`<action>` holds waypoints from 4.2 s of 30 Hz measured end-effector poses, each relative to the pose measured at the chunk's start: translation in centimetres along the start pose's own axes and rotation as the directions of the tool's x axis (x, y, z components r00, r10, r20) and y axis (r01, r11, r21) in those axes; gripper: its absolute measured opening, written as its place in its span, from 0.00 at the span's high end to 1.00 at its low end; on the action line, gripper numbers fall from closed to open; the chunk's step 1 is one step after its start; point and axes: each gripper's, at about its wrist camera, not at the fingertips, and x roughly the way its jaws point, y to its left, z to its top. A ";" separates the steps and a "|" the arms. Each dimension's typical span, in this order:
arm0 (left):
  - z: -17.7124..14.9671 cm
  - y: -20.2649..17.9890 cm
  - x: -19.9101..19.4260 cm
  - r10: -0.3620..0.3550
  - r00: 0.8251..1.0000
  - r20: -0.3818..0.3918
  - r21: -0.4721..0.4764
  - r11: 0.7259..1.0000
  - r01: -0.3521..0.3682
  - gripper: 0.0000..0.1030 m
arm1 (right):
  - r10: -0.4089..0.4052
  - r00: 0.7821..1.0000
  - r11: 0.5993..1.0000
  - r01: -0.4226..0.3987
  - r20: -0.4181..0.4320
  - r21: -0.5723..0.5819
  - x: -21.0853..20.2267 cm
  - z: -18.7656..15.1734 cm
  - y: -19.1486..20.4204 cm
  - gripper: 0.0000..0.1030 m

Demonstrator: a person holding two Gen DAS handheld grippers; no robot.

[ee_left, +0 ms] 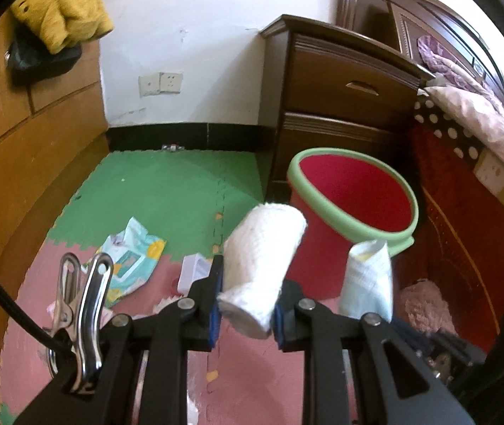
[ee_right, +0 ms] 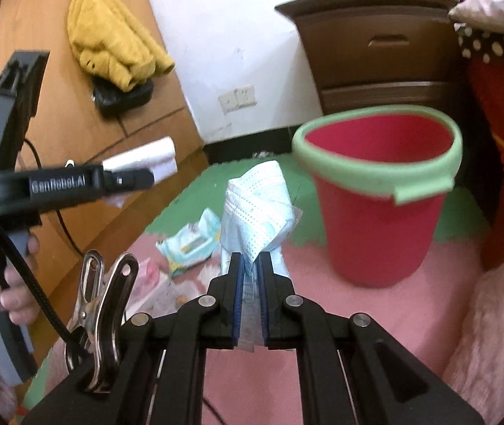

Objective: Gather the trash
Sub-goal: 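Carry the blue bag in the right tool and towel roll in the left tool over the red bucket, then open both tools to drop the bag and towel roll into the bucket, then move both tools back to the mat and close the right tool on the white plastic tray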

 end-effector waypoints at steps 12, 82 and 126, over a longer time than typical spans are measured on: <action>4.5 -5.4 2.7 -0.028 0.999 0.021 0.080 0.996 0.026 0.78 | -0.065 0.994 0.998 0.063 0.084 0.029 0.0 7.1 -3.9 0.91; 2.7 2.9 6.2 0.143 0.988 -0.060 0.021 0.990 -0.142 0.58 | -0.123 0.990 0.985 0.114 0.065 0.126 4.9 5.7 -8.6 0.76; -4.0 18.7 7.7 0.404 0.905 -0.135 -0.213 0.880 -0.425 0.58 | -0.039 0.957 0.957 -0.048 -0.288 -0.287 19.9 -3.9 5.7 0.70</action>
